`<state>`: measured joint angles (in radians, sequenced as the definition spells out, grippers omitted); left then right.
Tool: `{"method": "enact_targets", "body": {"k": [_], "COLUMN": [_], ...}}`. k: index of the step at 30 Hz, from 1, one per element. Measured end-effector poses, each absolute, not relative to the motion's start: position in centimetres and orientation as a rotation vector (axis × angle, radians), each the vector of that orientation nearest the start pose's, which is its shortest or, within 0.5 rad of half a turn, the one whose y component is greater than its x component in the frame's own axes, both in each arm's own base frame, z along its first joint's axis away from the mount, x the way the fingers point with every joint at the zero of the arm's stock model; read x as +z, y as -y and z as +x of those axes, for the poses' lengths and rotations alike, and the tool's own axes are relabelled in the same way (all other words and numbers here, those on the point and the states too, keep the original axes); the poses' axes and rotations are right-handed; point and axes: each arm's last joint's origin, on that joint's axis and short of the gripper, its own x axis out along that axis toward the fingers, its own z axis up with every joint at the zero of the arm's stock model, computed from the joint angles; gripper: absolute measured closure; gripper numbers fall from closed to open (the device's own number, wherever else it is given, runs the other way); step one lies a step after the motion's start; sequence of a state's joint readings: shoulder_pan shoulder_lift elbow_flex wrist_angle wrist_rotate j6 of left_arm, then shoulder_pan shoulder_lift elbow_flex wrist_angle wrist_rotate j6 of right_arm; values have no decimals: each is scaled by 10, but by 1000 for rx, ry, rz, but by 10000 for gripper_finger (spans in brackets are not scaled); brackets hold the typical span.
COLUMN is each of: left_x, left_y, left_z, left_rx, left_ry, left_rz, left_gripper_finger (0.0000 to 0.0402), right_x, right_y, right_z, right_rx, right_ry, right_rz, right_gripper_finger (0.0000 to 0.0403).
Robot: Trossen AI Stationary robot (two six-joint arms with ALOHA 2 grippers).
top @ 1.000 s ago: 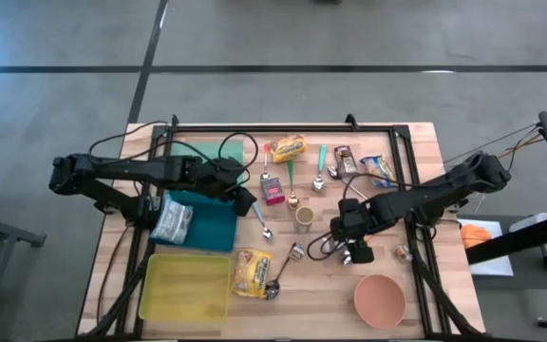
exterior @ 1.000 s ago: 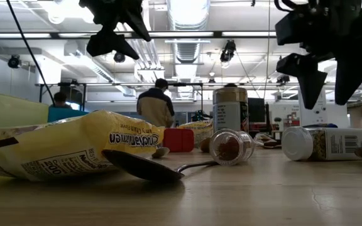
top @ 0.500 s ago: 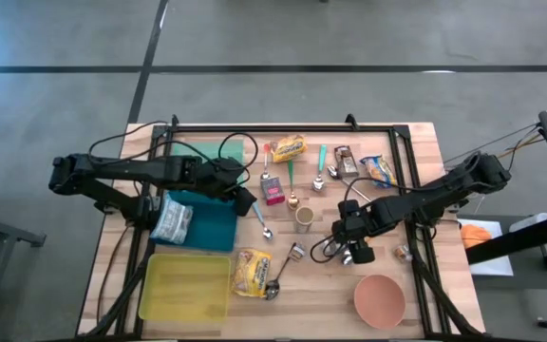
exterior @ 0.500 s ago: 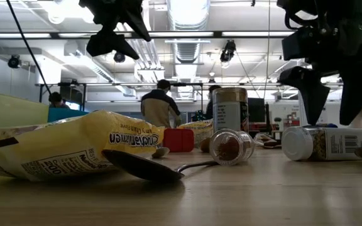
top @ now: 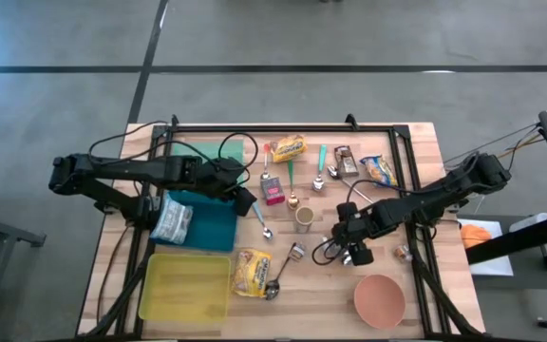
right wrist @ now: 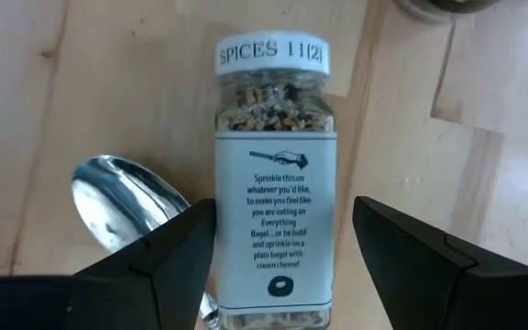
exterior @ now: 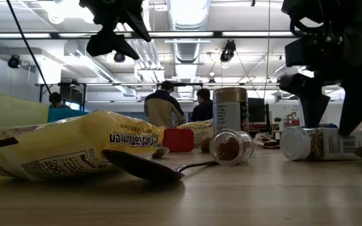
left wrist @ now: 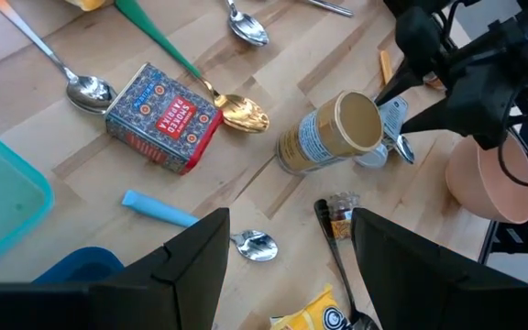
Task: Pick & Place Food Item
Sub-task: Put the white seasoning bottle into the light blue bin
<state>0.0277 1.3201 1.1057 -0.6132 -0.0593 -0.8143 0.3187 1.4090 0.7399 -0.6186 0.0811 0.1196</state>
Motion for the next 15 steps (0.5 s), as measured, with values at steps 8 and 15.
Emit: {"method": "enact_targets", "body": {"k": [8, 15], "left_x": [295, 295], "left_y": [-9, -10], "left_z": [272, 272], "left_rx": [413, 430], "left_ry": [-747, -738], "left_rz": [-750, -736], "left_gripper_finger": [168, 168], "right_x": [150, 150], "right_y": [-68, -68], "right_z": [213, 214], "right_rx": [116, 99], "right_ry": [-1296, -1288], "right_rz": [-147, -121], "right_gripper_finger": [147, 181]}}
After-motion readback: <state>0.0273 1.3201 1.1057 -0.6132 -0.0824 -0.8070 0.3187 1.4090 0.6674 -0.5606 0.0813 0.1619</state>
